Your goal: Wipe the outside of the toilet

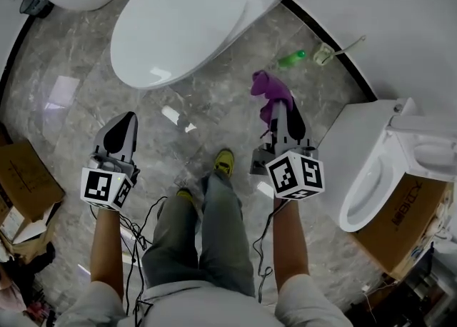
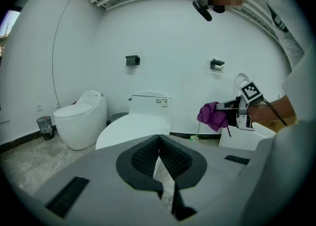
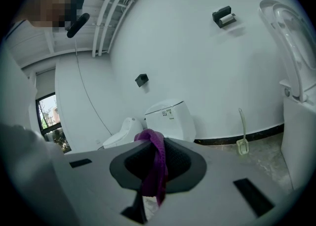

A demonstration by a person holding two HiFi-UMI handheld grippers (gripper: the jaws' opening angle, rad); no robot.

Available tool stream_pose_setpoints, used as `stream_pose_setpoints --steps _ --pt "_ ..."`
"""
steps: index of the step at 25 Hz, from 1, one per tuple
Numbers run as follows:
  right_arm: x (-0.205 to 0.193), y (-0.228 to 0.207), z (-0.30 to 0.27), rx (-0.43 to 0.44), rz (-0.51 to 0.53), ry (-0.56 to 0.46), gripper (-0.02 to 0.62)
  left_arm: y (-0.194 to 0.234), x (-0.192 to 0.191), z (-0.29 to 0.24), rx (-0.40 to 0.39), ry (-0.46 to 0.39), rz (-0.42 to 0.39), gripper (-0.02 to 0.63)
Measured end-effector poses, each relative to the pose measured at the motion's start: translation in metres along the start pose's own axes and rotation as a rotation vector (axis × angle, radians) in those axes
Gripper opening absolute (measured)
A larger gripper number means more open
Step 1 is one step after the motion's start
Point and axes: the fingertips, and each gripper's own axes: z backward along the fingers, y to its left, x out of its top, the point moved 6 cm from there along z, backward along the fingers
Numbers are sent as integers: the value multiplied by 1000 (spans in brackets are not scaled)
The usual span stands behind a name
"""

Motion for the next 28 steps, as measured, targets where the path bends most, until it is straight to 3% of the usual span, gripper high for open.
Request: stream_pose_setpoints --steps 17,23,28 --pt "-135 -83 -68 44 8 -77 55 3 -151 -85 -13 -38 -73 12" --pt "-162 -83 -80 119 34 -102 55 8 -182 -88 15 -85 -101 12" --pt "-186 -56 -82 219 60 -112 55 16 -206 -77 46 -130 -102 12"
